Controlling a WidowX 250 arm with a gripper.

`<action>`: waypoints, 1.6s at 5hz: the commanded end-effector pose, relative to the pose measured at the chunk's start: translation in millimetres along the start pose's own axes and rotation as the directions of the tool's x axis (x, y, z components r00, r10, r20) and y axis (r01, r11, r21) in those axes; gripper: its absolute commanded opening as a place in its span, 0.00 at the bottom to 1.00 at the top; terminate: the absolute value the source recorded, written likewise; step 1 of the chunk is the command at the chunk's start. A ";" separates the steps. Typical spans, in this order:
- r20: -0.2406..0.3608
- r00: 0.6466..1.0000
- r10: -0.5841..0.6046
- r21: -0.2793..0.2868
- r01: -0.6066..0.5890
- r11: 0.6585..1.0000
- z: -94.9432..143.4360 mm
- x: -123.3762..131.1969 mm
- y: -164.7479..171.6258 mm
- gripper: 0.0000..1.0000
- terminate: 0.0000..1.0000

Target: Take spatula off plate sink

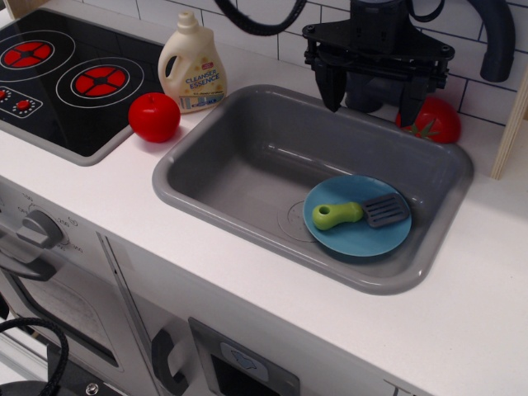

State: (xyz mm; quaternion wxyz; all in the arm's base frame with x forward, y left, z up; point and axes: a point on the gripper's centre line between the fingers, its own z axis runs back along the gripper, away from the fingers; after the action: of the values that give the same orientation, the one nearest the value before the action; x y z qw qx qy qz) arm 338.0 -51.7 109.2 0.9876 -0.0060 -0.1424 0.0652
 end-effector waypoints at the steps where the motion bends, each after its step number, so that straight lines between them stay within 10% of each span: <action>1: 0.000 1.000 0.000 0.000 0.000 1.000 0.0 0.0 0.0 1.00 0.00; 4: -0.025 0.861 -0.508 -0.085 0.504 0.859 -35.0 -22.7 21.9 1.00 0.00; 8: -0.077 0.812 -0.578 -0.122 0.568 0.814 -83.9 -31.5 19.8 1.00 0.00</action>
State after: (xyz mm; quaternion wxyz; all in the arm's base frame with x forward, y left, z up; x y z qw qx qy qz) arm 320.3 -36.2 6.1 0.9687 -0.0159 -0.0637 -0.2395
